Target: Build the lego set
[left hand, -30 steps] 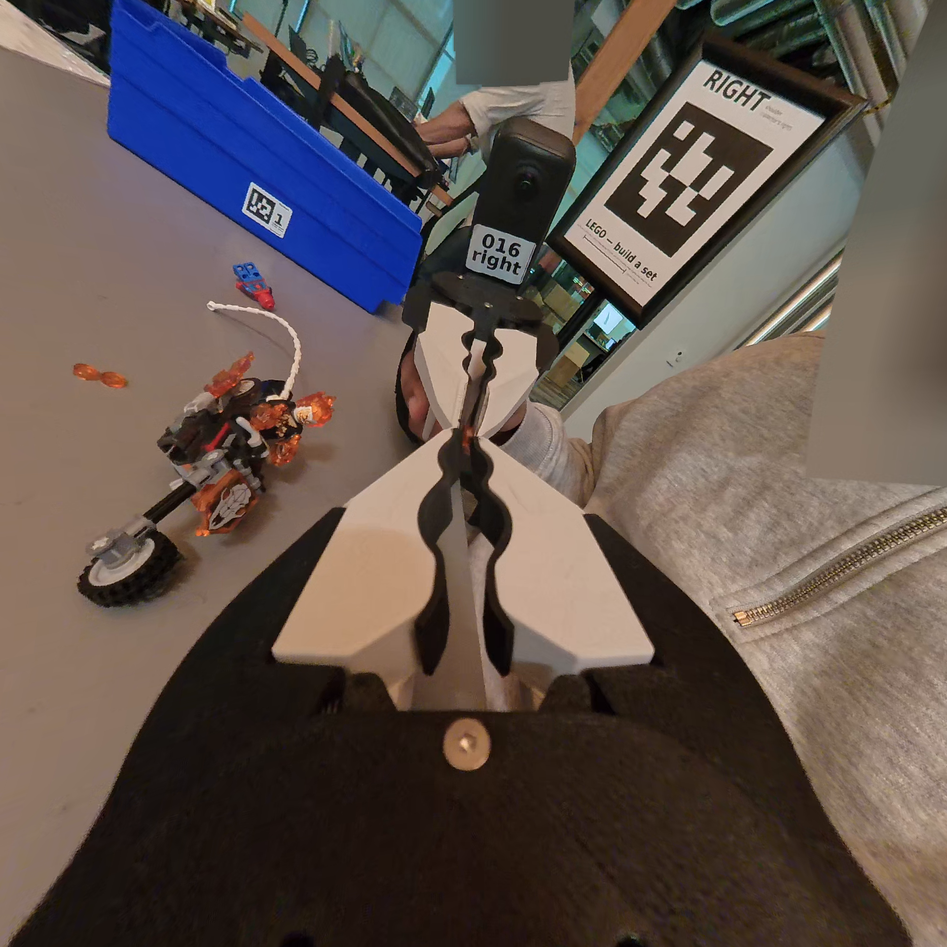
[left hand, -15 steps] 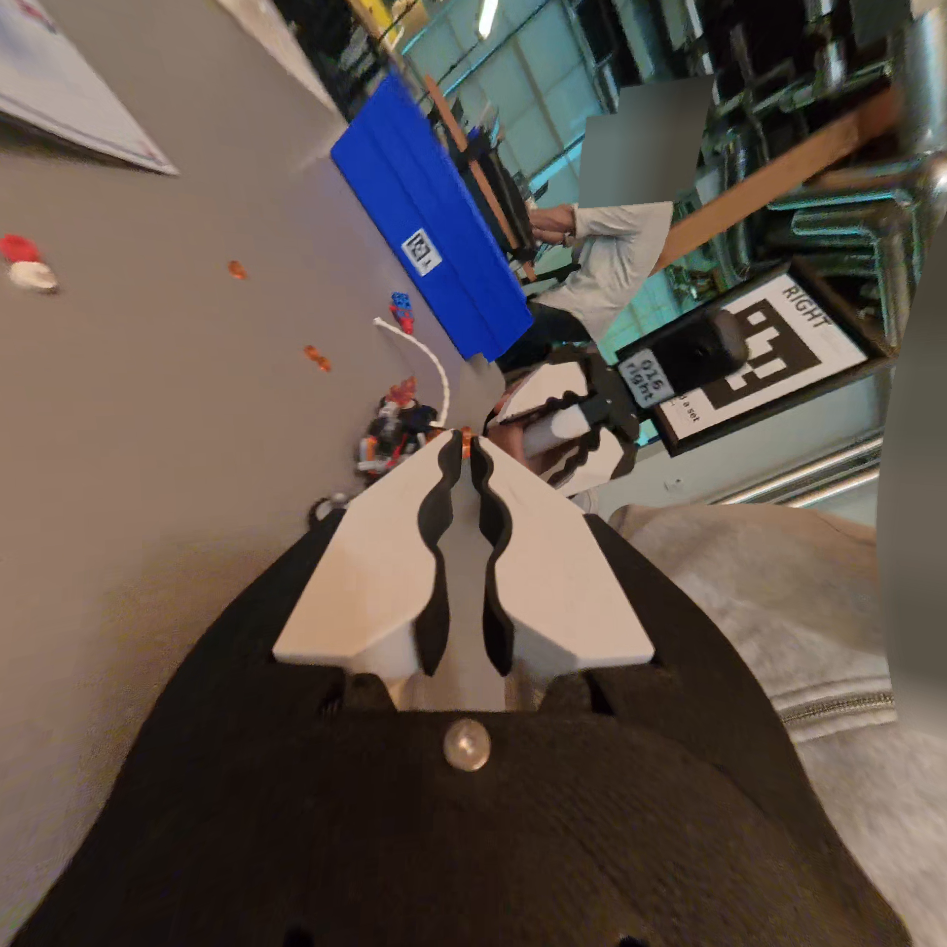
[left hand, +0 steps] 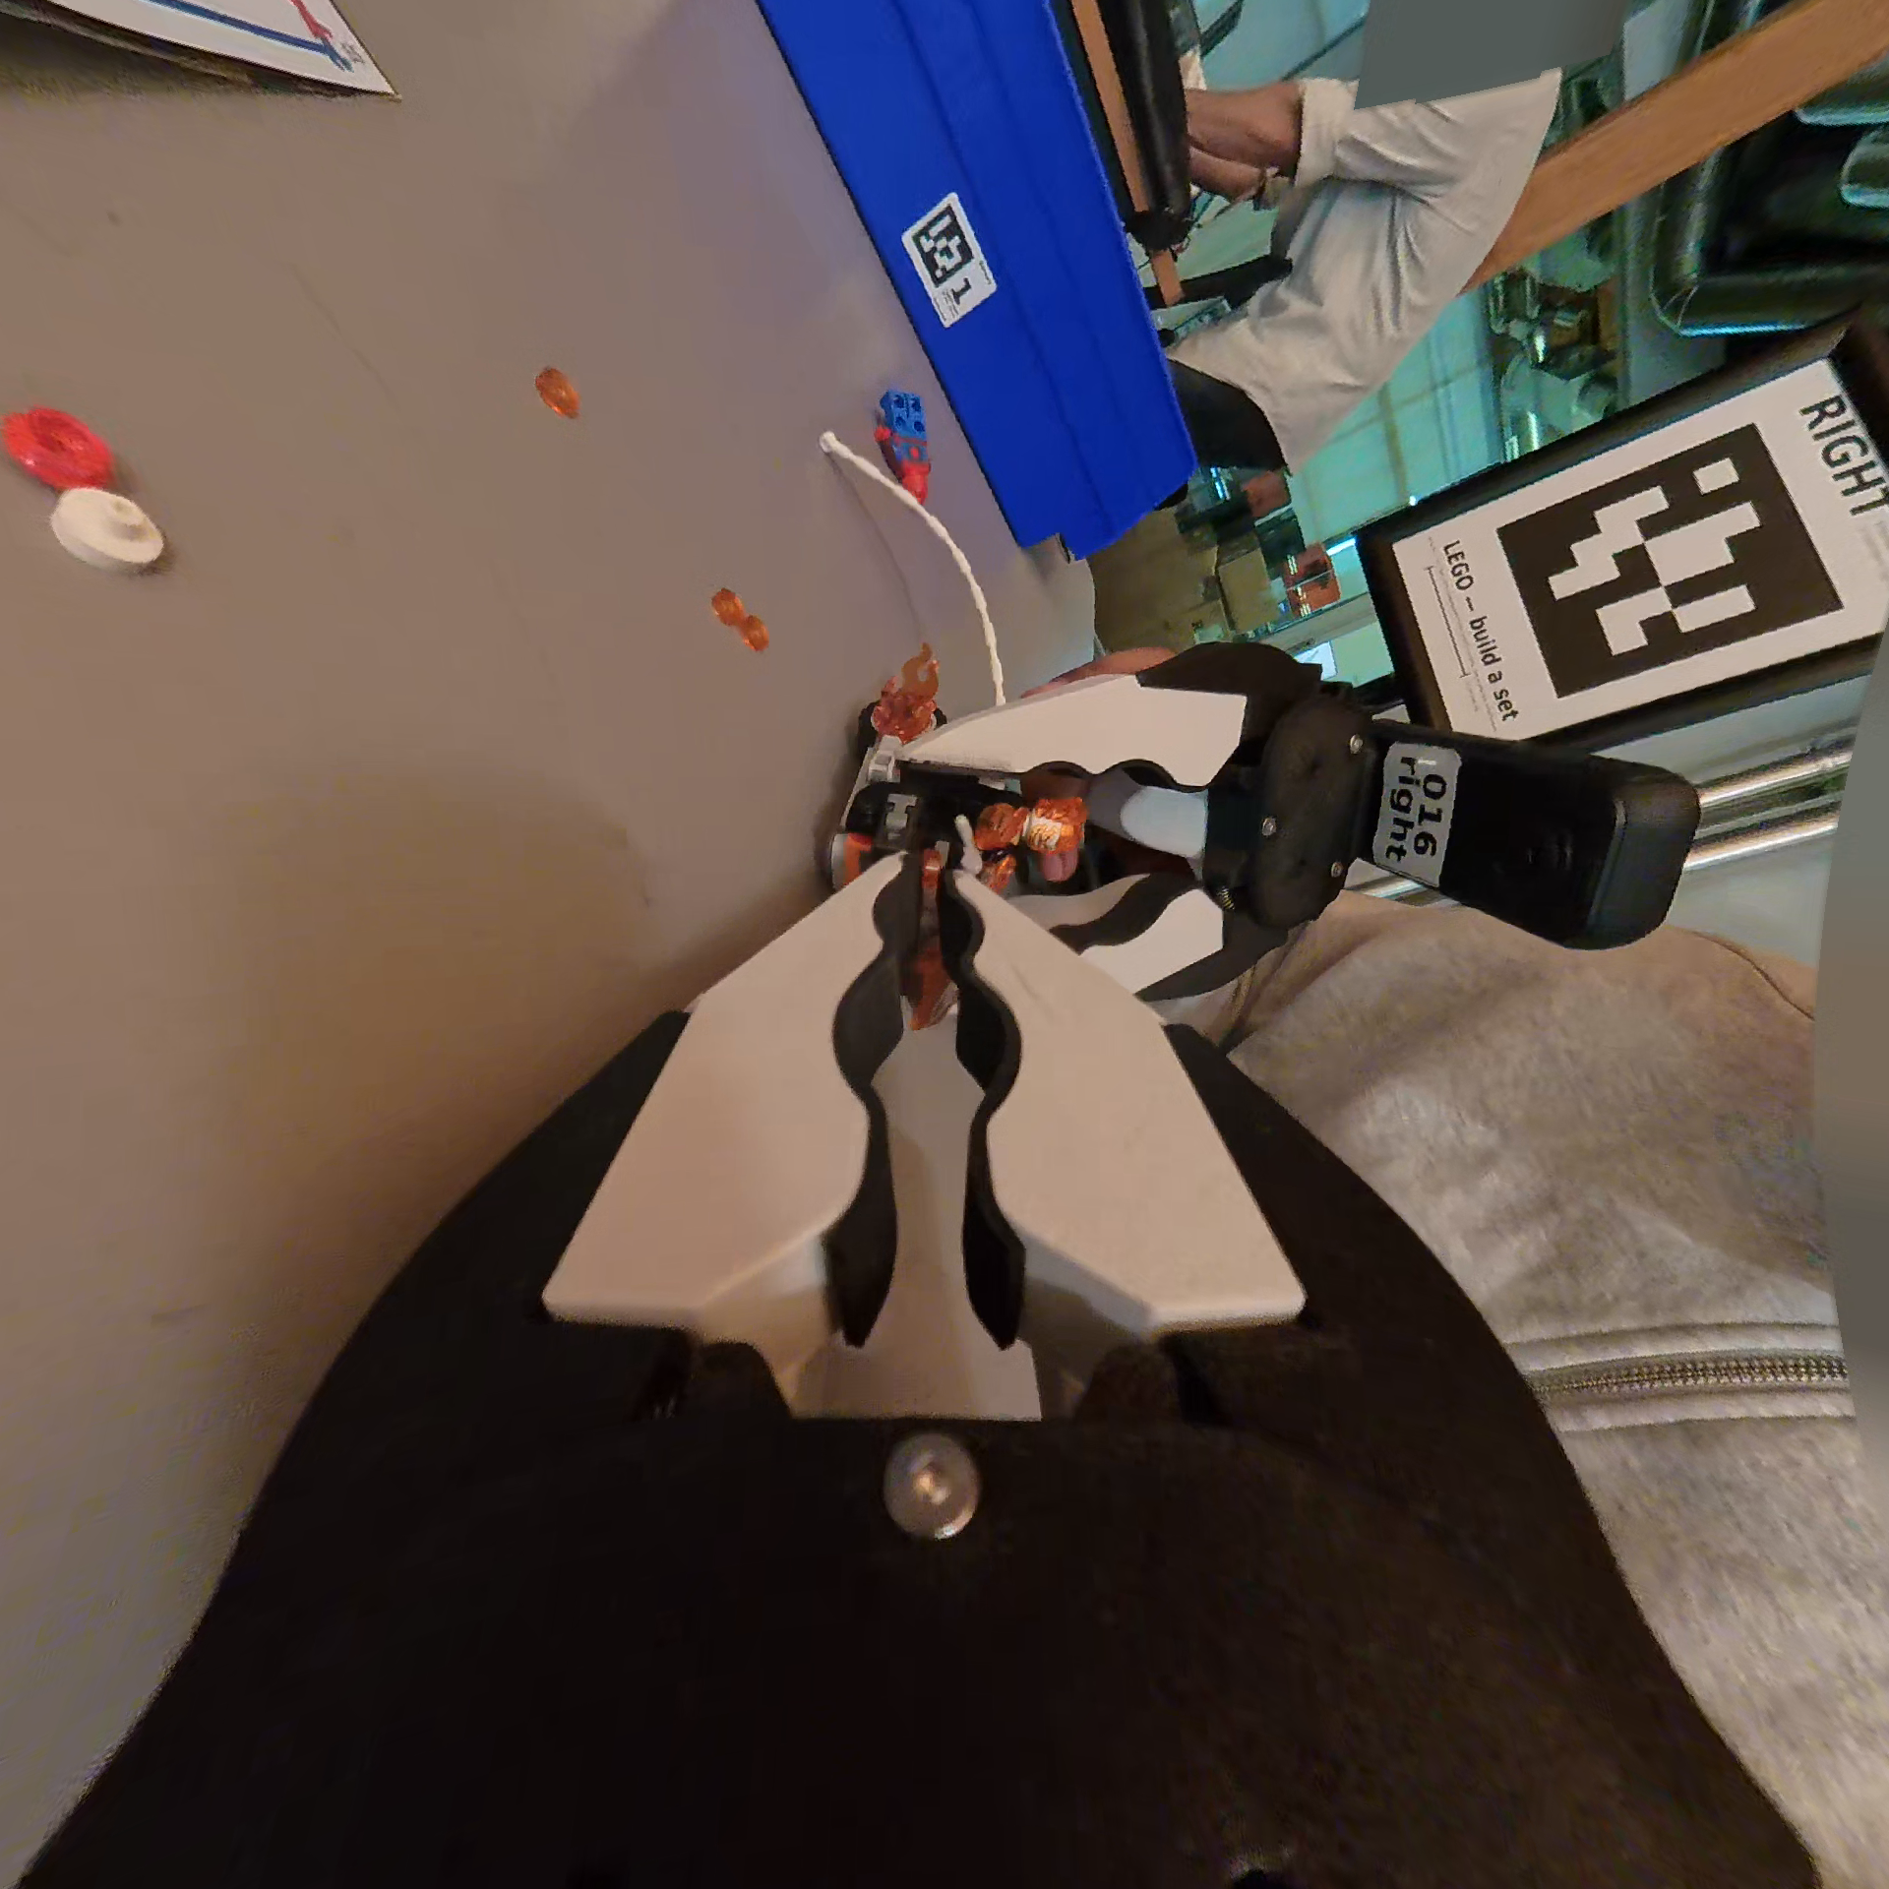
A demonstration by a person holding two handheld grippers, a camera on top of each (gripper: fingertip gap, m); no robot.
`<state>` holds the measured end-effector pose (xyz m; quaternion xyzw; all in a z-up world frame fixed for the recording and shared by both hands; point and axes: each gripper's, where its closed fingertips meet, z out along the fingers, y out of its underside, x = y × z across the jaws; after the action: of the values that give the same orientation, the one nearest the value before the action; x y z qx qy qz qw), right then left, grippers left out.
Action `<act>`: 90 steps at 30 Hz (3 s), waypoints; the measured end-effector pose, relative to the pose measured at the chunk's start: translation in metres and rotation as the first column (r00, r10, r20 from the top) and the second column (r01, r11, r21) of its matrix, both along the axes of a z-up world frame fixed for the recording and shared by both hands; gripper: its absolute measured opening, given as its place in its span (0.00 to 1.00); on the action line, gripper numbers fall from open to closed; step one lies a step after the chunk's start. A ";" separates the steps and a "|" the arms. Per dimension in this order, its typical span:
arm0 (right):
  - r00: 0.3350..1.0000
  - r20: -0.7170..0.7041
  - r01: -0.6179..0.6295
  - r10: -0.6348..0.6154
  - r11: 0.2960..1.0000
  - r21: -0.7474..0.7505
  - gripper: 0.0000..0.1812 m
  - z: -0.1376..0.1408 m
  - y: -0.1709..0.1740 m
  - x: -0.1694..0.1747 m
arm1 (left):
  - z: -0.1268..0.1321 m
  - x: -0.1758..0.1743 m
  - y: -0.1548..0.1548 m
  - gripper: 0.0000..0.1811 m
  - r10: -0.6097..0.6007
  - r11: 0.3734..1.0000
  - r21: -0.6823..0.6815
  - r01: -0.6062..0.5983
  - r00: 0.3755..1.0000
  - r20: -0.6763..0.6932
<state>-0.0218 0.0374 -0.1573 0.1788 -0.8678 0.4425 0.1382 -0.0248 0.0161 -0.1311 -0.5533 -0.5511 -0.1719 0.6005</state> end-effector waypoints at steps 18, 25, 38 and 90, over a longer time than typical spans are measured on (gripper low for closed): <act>0.998 0.060 -0.001 0.004 0.999 -0.051 0.17 0.006 -0.002 -0.005 | -0.010 -0.001 0.003 0.00 -0.051 0.999 0.021 0.049 0.997 0.061; 0.998 0.062 -0.002 0.005 0.999 -0.050 0.17 0.006 -0.002 -0.005 | -0.010 -0.001 0.004 0.00 -0.069 0.997 0.049 0.065 0.994 0.081; 0.998 0.060 -0.004 0.007 0.999 -0.051 0.17 0.006 -0.002 -0.005 | -0.008 0.000 0.003 0.01 -0.064 0.997 0.035 0.063 0.997 0.051; 0.851 0.521 -0.025 -0.060 0.988 0.154 0.19 0.011 -0.001 -0.035 | -0.037 0.029 -0.003 0.03 -0.023 0.797 -0.601 -0.061 0.991 -0.131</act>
<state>-0.0564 0.0368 -0.1467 0.0535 -0.9059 0.4044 -0.1138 0.0045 0.0133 -0.1683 -0.7204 -0.5418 0.0555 0.4294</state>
